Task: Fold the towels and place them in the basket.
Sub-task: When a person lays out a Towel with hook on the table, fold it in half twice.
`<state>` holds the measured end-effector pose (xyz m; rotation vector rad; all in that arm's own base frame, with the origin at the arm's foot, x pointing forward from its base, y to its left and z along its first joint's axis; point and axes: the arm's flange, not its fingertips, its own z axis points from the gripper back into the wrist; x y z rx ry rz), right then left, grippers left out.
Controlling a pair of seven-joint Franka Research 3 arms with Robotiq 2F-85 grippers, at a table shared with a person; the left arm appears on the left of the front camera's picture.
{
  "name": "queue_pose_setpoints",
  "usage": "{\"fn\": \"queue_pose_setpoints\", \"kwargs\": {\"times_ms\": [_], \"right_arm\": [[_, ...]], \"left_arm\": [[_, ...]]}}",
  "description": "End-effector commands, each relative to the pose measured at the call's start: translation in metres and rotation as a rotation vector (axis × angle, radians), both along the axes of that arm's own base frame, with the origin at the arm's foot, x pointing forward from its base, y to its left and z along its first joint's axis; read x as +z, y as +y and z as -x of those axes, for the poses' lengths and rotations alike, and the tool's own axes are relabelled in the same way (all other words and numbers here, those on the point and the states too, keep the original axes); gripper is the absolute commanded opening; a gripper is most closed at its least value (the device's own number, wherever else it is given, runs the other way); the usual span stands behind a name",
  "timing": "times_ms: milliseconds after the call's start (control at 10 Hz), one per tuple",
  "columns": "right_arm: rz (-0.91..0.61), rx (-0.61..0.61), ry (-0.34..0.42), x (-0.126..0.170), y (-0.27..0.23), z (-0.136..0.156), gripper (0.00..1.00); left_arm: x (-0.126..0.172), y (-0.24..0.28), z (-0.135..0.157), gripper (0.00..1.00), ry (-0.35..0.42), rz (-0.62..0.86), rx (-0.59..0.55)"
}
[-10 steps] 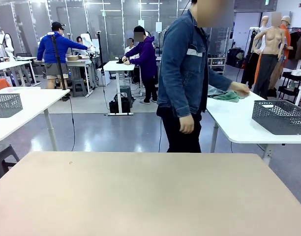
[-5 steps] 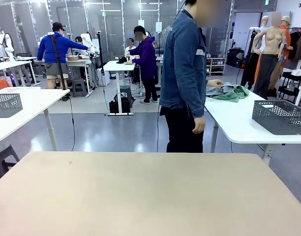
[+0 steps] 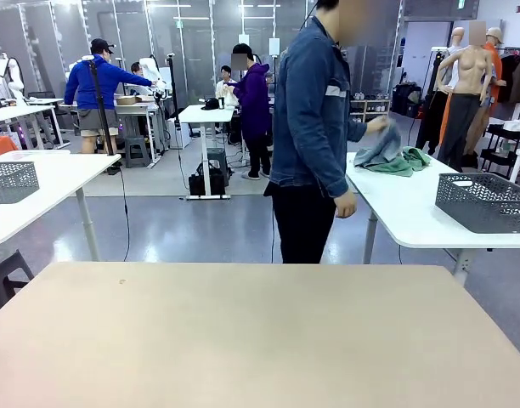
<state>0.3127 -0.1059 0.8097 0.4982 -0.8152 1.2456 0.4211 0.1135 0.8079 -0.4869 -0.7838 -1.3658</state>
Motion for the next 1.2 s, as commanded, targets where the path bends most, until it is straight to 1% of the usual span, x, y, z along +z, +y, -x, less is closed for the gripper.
{"fn": "queue_pose_setpoints", "kwargs": {"times_ms": [0, 200, 300, 1100], "right_arm": [[0.013, 0.040, -0.003, 0.0002, -0.0028, 0.0001, 1.00], [0.029, 0.051, 0.007, -0.0004, -0.0016, 0.0002, 1.00], [0.005, 0.019, 0.010, -0.0012, 0.0011, -0.0008, 1.00], [0.005, 0.019, 0.010, -0.0012, 0.0011, -0.0008, 1.00]], "left_arm": [[-0.0043, -0.0086, 0.0031, 1.00, 0.009, -0.019, 0.015], [-0.0046, -0.0090, 0.0047, 1.00, 0.013, -0.025, 0.019], [-0.0002, -0.0013, -0.0004, 1.00, 0.001, -0.002, -0.002], [-0.0002, -0.0013, -0.0004, 1.00, 0.001, -0.002, -0.002]]}}
